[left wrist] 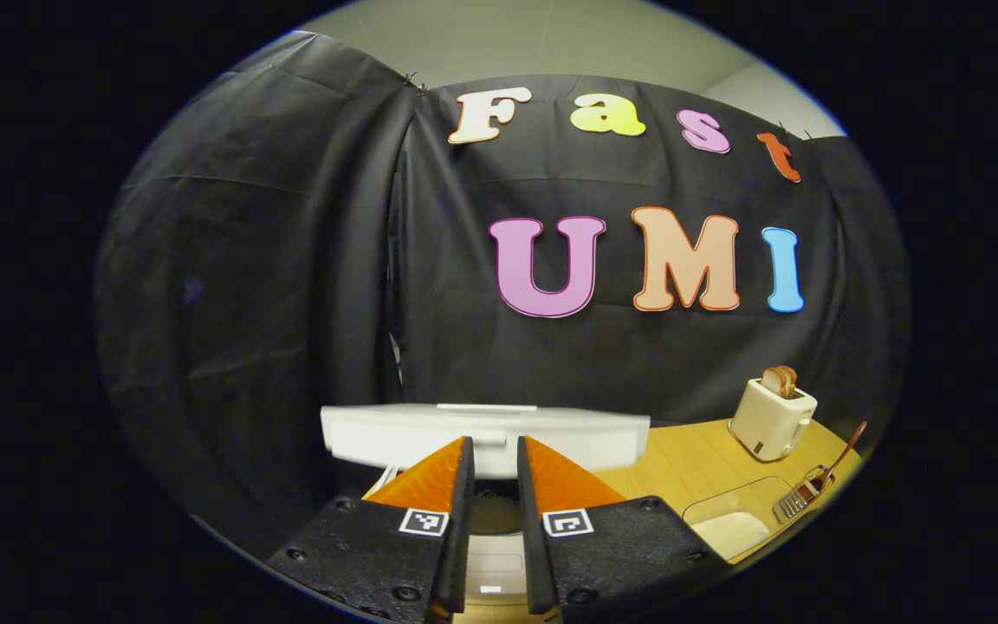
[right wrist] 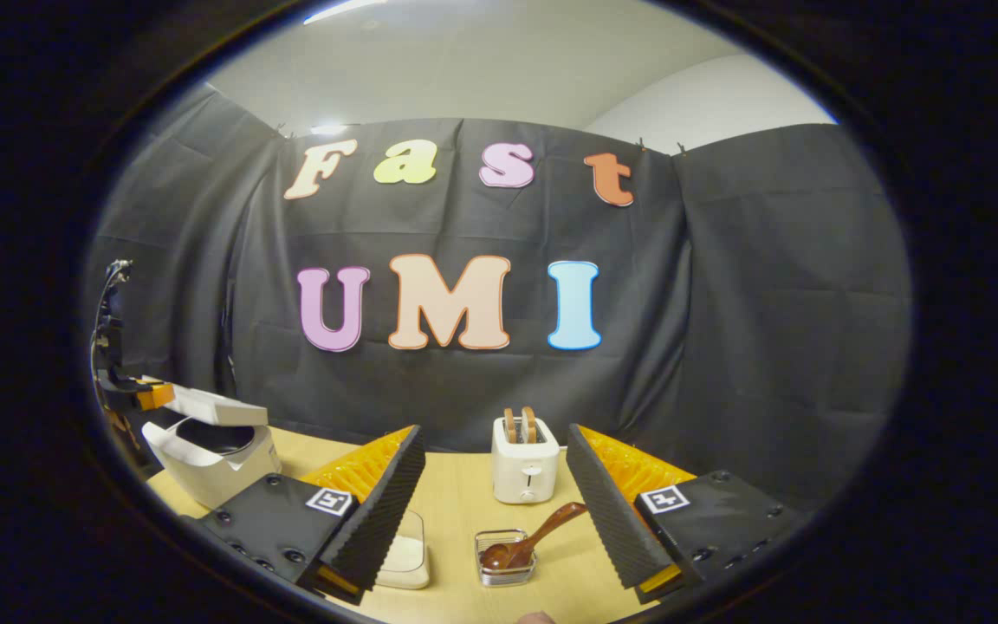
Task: Close the left gripper, press the button to open the rice cooker; take a wooden spoon from the chopstick holder with the right hand, scoop a spoonful of rice and pour it into the rice cooker, then put the wooden spoon back into the chopstick holder.
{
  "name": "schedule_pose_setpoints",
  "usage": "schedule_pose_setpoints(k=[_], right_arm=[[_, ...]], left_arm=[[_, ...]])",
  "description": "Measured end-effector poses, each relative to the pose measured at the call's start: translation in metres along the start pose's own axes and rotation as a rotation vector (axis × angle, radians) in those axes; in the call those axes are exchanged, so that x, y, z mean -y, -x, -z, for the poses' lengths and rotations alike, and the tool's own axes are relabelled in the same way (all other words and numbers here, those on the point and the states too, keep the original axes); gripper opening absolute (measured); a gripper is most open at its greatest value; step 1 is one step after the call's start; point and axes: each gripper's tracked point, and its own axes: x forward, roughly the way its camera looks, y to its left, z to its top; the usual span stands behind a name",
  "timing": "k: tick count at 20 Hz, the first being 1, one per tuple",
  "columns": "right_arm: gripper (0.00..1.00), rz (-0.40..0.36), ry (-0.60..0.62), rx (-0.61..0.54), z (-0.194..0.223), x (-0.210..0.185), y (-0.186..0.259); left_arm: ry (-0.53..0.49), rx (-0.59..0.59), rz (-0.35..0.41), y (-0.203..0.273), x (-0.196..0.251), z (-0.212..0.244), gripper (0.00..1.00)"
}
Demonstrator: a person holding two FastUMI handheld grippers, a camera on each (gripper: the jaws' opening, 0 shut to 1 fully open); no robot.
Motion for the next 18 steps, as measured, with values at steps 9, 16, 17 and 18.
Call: schedule_pose_setpoints(k=[9,16,17,18], right_arm=[[1.00,-0.020,-0.032,-0.034,0.019,0.024,-0.016],[1.00,-0.027,-0.095,-0.155,0.072,0.059,-0.053],[1.00,-0.026,-0.100,-0.177,0.081,0.062,-0.059],[1.00,-0.025,-0.101,-0.199,0.091,0.066,-0.065]], left_arm=[[-0.007,0.145,0.020,0.045,0.025,-0.052,0.86],[-0.021,0.189,0.039,0.083,0.052,-0.068,0.93],[-0.026,0.188,0.041,0.088,0.055,-0.069,0.93],[-0.031,0.190,0.037,0.092,0.056,-0.070,0.92]])
